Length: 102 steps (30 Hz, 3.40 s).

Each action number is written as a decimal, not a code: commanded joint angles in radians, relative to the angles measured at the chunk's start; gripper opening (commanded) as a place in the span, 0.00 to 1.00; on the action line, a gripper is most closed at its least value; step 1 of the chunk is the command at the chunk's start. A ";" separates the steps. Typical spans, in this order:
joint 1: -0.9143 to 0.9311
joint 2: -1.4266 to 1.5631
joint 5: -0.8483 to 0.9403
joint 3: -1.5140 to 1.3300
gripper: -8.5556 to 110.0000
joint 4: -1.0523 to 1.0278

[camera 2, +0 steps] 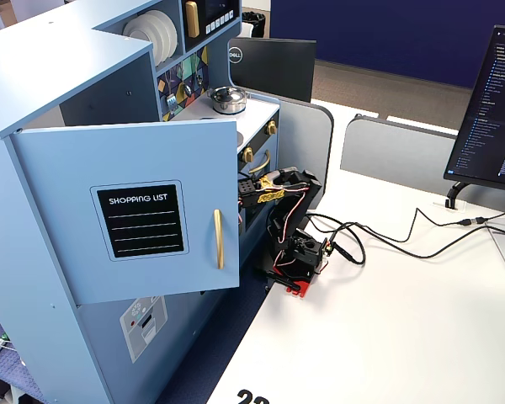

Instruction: Pick up the green pineapple from the left cabinet and place it in the gray recipient

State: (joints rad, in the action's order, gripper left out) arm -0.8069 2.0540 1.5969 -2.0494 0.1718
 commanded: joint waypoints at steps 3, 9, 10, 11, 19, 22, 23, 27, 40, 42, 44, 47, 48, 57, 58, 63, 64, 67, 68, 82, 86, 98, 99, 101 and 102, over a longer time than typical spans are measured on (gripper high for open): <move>0.043 -0.095 -0.012 0.135 0.41 0.055; 0.046 -0.190 -0.003 0.219 0.41 0.061; 0.046 -0.206 -0.002 0.233 0.41 0.063; 0.048 -0.219 0.000 0.249 0.41 0.063; 0.031 -0.314 0.012 0.331 0.40 0.060; 0.017 -0.359 0.020 0.374 0.36 0.067; 0.012 -0.373 0.023 0.385 0.33 0.071; -0.005 -0.396 0.058 0.413 0.09 0.066; -0.094 0.210 0.160 0.146 0.07 -0.081; -0.078 0.385 0.167 0.057 0.07 -0.146; -0.038 0.548 0.158 -0.006 0.07 -0.215; 0.040 0.756 0.133 -0.046 0.07 -0.314; 0.074 0.808 0.123 -0.041 0.07 -0.354; 0.624 0.923 -0.101 0.012 0.07 -0.532; 0.661 0.896 -0.097 0.015 0.07 -0.532; 0.779 0.670 -0.029 0.081 0.07 -0.517; 0.796 0.615 -0.023 0.106 0.07 -0.514; 0.844 0.443 -0.014 0.190 0.07 -0.506; 0.857 0.391 -0.015 0.219 0.07 -0.506; 0.897 -0.095 0.015 0.485 0.15 -0.584; 0.896 -0.089 0.041 0.489 0.32 -0.604; 0.940 0.451 -0.006 0.526 0.30 -1.341; 0.950 0.508 0.005 0.477 0.29 -1.416; 0.966 0.635 0.023 0.334 0.27 -1.509; 0.973 0.699 0.026 0.245 0.26 -1.528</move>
State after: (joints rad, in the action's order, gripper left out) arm 0.1365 2.5495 1.5923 -1.6230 -1.2011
